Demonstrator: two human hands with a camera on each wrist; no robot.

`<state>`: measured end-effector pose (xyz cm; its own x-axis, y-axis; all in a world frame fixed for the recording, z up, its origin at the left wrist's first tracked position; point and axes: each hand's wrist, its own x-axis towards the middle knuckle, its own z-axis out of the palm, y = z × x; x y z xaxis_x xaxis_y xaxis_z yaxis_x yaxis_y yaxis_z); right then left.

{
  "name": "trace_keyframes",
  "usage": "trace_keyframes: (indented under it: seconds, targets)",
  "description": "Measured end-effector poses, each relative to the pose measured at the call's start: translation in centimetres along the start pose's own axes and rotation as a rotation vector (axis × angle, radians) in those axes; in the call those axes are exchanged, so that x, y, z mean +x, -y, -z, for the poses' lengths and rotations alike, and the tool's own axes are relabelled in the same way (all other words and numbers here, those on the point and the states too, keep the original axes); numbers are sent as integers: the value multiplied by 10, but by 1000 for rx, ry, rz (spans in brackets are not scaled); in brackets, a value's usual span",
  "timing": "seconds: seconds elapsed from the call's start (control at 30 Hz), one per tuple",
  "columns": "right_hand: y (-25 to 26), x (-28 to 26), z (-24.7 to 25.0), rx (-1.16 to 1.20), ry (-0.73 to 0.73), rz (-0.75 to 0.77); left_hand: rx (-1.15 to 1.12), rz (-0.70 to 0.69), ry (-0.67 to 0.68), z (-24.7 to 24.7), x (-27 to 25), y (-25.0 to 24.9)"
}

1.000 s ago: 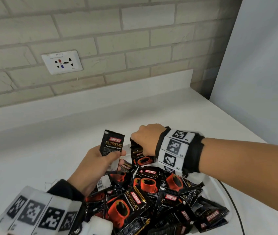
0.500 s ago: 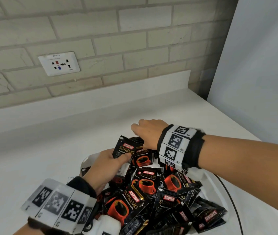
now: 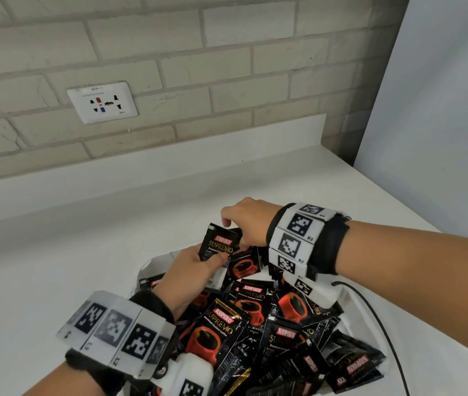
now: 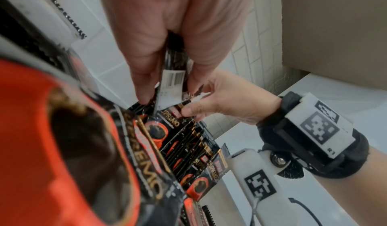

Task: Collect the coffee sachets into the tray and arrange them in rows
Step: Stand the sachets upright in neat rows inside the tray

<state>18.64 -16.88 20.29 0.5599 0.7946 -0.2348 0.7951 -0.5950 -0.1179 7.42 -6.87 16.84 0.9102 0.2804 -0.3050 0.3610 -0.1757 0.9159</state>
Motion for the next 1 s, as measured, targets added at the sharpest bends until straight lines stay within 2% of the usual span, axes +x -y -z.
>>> trace_keyframes:
  seconds: [0.1, 0.2, 0.3, 0.4, 0.47, 0.6, 0.8, 0.9, 1.0]
  targets:
    - [-8, -11, 13, 97, -28, -31, 0, -8, -30, 7, -4, -1]
    - [-20, -33, 30, 206, -167, -46, -35, -39, -65, 15, -11, -8]
    - [-27, -58, 41, 398, -265, -22, -37, -85, -32, 14, -23, -21]
    - [-24, -83, 42, 627, -164, 75, 47, -155, 99, 2, -31, -33]
    - [-23, -93, 37, 738, -96, 121, 32, -146, 213, -10, -33, -39]
    - [-33, -99, 25, 870, -132, 72, -41, -59, 355, -28, -31, -40]
    - [-58, -113, 17, 903, -109, 33, -113, -55, 350, -23, -32, -34]
    - [-61, -121, 13, 1024, -173, 115, -262, -6, 358, -19, -32, -33]
    - [-58, -122, 5, 1123, -277, 219, -168, -45, 375, -25, -32, -32]
